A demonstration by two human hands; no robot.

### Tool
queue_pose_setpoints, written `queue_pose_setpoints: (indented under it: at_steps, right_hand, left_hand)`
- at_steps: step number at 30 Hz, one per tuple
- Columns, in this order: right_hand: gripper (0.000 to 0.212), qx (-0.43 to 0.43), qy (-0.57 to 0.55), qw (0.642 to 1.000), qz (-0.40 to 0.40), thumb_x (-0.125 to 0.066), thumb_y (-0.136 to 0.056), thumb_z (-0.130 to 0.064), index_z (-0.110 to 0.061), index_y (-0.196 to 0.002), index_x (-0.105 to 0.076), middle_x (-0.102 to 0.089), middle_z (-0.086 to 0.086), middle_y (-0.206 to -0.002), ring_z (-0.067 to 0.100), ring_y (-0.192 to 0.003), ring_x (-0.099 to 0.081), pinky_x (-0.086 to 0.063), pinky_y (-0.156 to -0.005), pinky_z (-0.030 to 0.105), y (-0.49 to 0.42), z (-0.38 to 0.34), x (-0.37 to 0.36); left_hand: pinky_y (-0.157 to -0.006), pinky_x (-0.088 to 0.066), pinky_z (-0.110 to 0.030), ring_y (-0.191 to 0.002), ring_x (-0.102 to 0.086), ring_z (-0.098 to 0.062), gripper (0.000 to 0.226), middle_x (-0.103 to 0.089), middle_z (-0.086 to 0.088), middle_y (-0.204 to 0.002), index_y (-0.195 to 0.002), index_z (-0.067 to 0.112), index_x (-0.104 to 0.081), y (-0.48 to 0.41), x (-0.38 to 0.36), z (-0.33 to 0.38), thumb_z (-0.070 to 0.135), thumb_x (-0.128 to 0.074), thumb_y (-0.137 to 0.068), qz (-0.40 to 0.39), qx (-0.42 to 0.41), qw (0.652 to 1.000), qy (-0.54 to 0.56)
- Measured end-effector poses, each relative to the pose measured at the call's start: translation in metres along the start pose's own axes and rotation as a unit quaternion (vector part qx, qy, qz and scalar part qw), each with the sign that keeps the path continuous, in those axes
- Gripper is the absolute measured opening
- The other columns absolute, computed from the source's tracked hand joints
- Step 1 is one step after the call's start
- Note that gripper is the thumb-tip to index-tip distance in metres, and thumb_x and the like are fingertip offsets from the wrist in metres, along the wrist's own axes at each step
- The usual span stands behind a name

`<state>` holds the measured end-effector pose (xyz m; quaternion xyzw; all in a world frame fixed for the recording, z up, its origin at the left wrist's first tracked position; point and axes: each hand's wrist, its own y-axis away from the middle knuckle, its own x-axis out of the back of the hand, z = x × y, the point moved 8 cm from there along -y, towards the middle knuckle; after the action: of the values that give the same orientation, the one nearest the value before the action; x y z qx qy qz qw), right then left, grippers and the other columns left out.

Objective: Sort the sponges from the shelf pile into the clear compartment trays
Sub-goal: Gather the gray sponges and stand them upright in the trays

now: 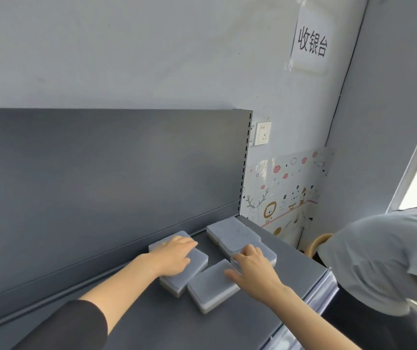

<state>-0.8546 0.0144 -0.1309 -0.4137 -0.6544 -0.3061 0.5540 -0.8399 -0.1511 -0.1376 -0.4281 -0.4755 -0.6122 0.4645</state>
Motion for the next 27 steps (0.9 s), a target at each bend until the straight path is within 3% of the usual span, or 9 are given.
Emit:
queue_pose_setpoints:
  at_steps: [3,9,17,24,27]
  right_hand:
    - [0.04,0.004,0.035,0.999,-0.017,-0.044,-0.09,-0.045,-0.01,-0.105,-0.057,-0.045,0.007,-0.116,0.026,-0.107,-0.04,-0.034,-0.083,0.032,-0.002,-0.002,-0.005]
    - [0.045,0.042,0.076,0.996,-0.03,-0.04,-0.093,-0.044,-0.016,-0.127,-0.052,-0.037,0.006,-0.134,0.027,-0.124,-0.032,-0.026,-0.105,0.035,0.005,-0.014,-0.008]
    - [0.044,0.085,0.07,0.993,-0.046,-0.041,-0.094,-0.037,-0.019,-0.135,-0.045,-0.037,0.005,-0.137,0.026,-0.125,-0.033,-0.023,-0.109,0.034,0.02,-0.022,-0.013]
    - [0.046,0.068,-0.013,0.991,-0.118,-0.043,-0.094,-0.036,-0.018,-0.136,-0.04,-0.052,0.008,-0.128,0.026,-0.118,-0.048,-0.037,-0.1,0.036,0.035,-0.021,-0.022]
    - [0.063,0.036,-0.095,0.983,-0.152,-0.055,-0.086,-0.046,-0.018,-0.138,-0.033,-0.048,0.005,-0.136,0.023,-0.122,-0.047,-0.039,-0.1,0.033,0.04,-0.018,-0.028]
  left_hand:
    - [-0.115,-0.02,-0.036,-0.142,-0.015,-0.016,0.048,-0.023,0.004,-0.154,-0.145,0.02,-0.024,-0.004,-0.007,0.0,0.018,-0.033,-0.098,-0.021,-0.018,0.999,-0.031]
    - [-0.113,-0.021,-0.034,-0.137,-0.022,-0.018,0.044,-0.026,0.003,-0.152,-0.14,0.021,-0.032,0.006,-0.009,0.004,0.017,-0.032,-0.097,-0.01,-0.053,0.994,-0.094]
    - [-0.119,-0.009,-0.037,-0.146,-0.001,-0.015,0.058,-0.005,0.008,-0.158,-0.15,0.022,-0.007,0.033,-0.017,0.008,0.013,-0.029,-0.097,-0.078,-0.052,0.987,-0.128]
    - [-0.114,-0.022,-0.038,-0.139,-0.02,-0.021,0.06,-0.025,-0.002,-0.148,-0.149,0.02,-0.016,0.052,-0.019,-0.001,0.028,-0.04,-0.094,-0.114,-0.002,0.99,-0.082]
    - [-0.105,-0.033,-0.038,-0.129,-0.03,-0.021,0.054,-0.036,-0.004,-0.132,-0.138,0.018,-0.035,0.062,-0.02,-0.01,0.035,-0.049,-0.089,-0.119,0.033,0.992,-0.02]
